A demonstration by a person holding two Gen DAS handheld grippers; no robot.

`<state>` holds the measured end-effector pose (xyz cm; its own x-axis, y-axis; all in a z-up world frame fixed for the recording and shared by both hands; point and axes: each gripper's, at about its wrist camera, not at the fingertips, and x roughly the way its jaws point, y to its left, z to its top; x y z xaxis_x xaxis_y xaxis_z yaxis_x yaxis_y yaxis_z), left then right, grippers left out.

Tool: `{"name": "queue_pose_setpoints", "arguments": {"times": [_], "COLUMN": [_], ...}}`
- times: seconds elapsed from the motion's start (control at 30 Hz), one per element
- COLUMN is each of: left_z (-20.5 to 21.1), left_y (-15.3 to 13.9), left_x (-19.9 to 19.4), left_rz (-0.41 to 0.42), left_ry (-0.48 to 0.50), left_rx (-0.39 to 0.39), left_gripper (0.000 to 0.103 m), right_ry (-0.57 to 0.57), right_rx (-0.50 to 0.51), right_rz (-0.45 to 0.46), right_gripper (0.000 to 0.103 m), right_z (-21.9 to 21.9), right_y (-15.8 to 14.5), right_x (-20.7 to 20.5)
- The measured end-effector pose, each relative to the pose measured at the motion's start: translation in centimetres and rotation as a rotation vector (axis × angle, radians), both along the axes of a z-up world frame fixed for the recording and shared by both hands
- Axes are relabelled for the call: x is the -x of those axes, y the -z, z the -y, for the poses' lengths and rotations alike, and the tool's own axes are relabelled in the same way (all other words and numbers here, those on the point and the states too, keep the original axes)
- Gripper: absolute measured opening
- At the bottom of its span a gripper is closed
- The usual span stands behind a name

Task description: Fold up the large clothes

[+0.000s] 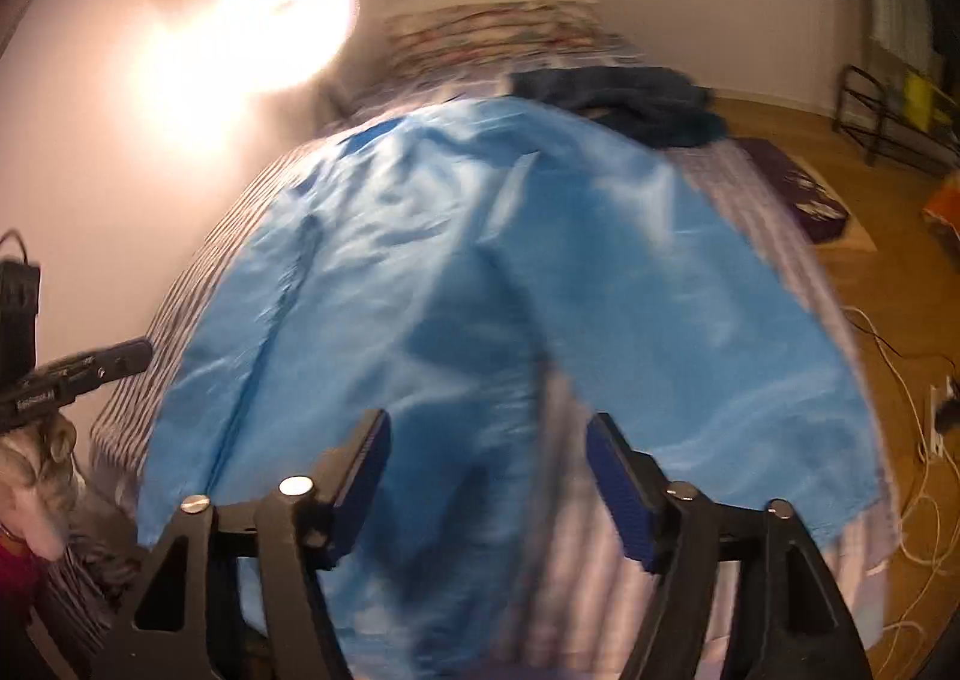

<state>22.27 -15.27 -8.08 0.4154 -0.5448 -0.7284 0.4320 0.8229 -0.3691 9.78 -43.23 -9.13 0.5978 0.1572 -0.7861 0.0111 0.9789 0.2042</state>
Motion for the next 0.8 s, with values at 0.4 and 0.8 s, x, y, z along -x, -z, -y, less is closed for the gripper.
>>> {"name": "queue_pose_setpoints", "arguments": {"times": [0.4,0.8], "left_z": [4.1,5.6], "left_y": [3.2,5.2], "left_x": [-2.3,-3.6], "left_rz": [-0.107,-0.167], "left_ry": [0.098,0.120], "left_rx": [0.013,0.042], "left_gripper": [0.030,0.030], "right_ry": [0.156,0.220], "right_rx": [0.116,0.201], "right_rz": [-0.054,-0.165], "right_gripper": [0.061,0.065], "right_z": [12.3,17.9], "right_y": [1.9,6.2], "right_x": [-3.8,-8.8]}}
